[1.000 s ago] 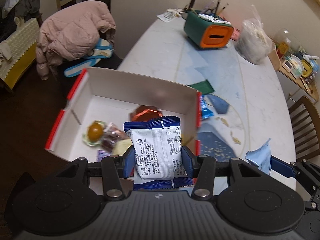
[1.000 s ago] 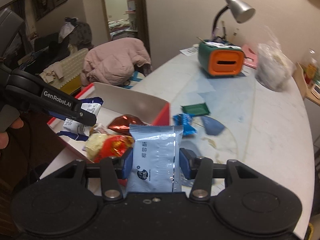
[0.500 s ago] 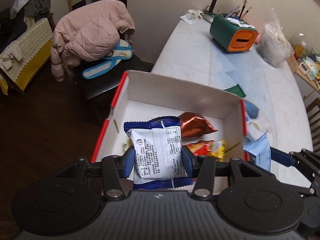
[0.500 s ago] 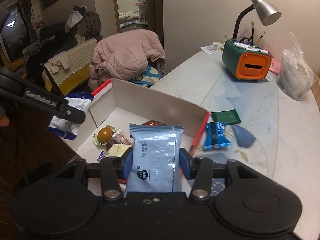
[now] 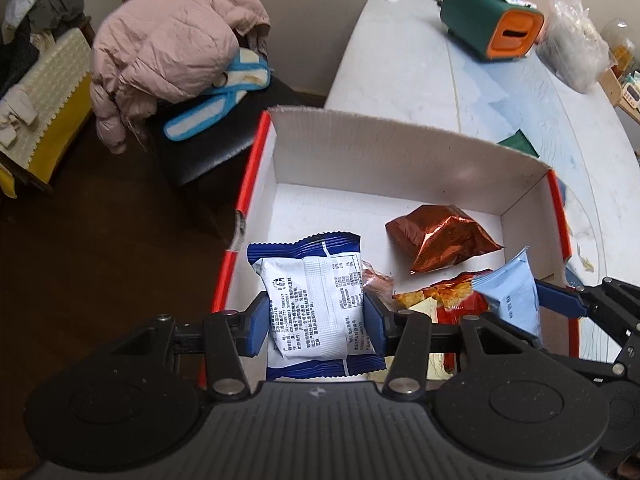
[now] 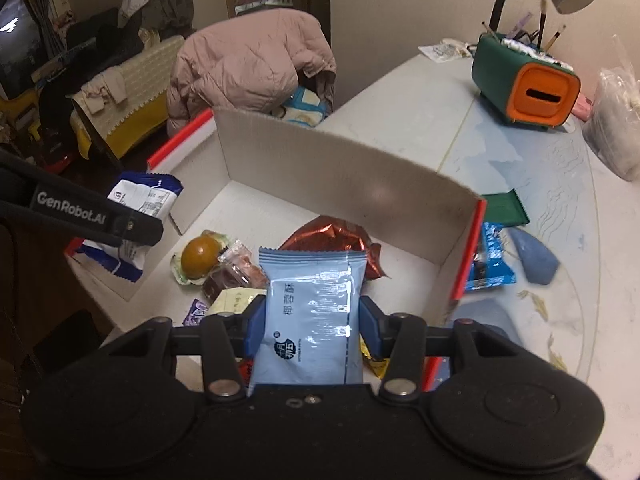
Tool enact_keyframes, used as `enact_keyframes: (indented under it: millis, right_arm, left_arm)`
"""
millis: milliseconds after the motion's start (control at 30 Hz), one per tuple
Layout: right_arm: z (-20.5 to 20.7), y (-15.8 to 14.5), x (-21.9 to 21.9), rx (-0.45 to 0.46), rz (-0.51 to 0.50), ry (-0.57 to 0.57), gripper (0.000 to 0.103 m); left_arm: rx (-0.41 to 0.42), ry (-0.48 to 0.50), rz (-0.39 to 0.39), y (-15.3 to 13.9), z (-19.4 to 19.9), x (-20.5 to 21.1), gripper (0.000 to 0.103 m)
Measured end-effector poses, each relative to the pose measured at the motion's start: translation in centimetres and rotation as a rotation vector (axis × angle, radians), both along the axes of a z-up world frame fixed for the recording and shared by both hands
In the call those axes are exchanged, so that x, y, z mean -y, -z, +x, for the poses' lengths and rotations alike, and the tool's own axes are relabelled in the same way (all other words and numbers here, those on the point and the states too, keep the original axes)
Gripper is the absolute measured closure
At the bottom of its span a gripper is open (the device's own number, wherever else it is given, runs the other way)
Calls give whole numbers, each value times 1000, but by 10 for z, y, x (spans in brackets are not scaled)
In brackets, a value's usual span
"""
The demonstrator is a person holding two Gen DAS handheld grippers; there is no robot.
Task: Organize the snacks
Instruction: 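Open the left tool to drop the biscuit packet while the right tool releases the light-blue packet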
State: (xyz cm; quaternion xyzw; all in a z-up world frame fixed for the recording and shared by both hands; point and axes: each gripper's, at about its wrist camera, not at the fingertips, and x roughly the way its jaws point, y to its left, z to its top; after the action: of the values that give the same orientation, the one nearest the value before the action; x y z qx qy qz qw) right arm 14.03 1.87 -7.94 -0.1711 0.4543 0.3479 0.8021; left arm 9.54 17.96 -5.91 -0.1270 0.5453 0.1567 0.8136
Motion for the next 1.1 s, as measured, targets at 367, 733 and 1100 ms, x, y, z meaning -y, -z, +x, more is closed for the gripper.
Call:
enact_keyframes:
  millis: [367,733,1100]
  right_arm:
    - [2,17,-7,-21,-42,14,56]
    - [1,25,-7,-11,-45,15,56]
    - [-8,17,-1,10,-24,6,42]
  left_arm:
    - [-64,37,0,39,15,8,55]
    - [-68,43,-13,51,11,12,53]
    - [-9,39,-19,34,-9,15,41]
